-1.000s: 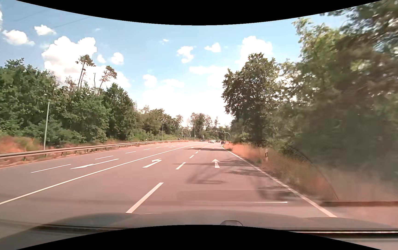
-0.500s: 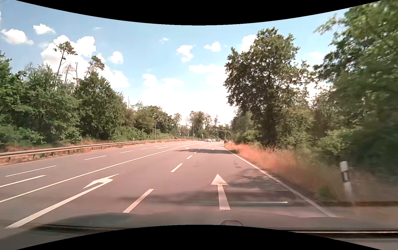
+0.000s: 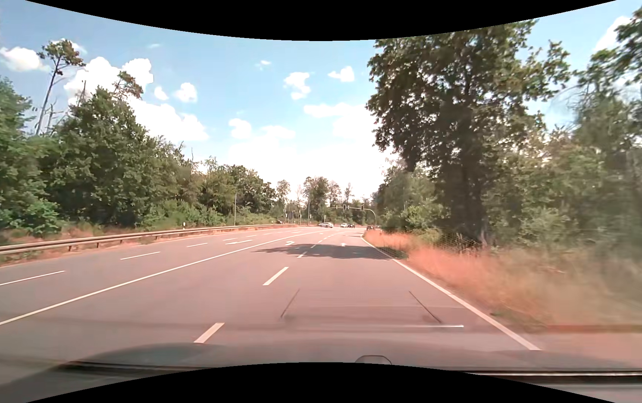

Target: Follow the waypoints while adhering to traffic rules and regulations

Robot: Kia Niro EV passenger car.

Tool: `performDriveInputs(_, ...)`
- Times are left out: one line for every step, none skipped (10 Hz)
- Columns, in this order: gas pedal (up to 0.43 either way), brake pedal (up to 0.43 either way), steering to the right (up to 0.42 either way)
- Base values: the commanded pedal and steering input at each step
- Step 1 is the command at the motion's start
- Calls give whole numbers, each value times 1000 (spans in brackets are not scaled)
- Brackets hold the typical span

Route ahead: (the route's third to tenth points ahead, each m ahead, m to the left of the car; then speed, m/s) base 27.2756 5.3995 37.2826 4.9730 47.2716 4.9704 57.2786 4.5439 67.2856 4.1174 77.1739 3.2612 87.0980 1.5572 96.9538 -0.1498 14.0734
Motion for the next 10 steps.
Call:
performDriveInputs(8, 0, -1)
performDriveInputs(8, 0, -1)
performDriveInputs(8, 0, -1)
performDriveInputs(8, 0, 0)
performDriveInputs(8, 0, -1)
performDriveInputs(8, 0, 0)
performDriveInputs(8, 0, -1)
performDriveInputs(8, 0, -1)
performDriveInputs(8, 0, -1)
performDriveInputs(0, 0, 0)
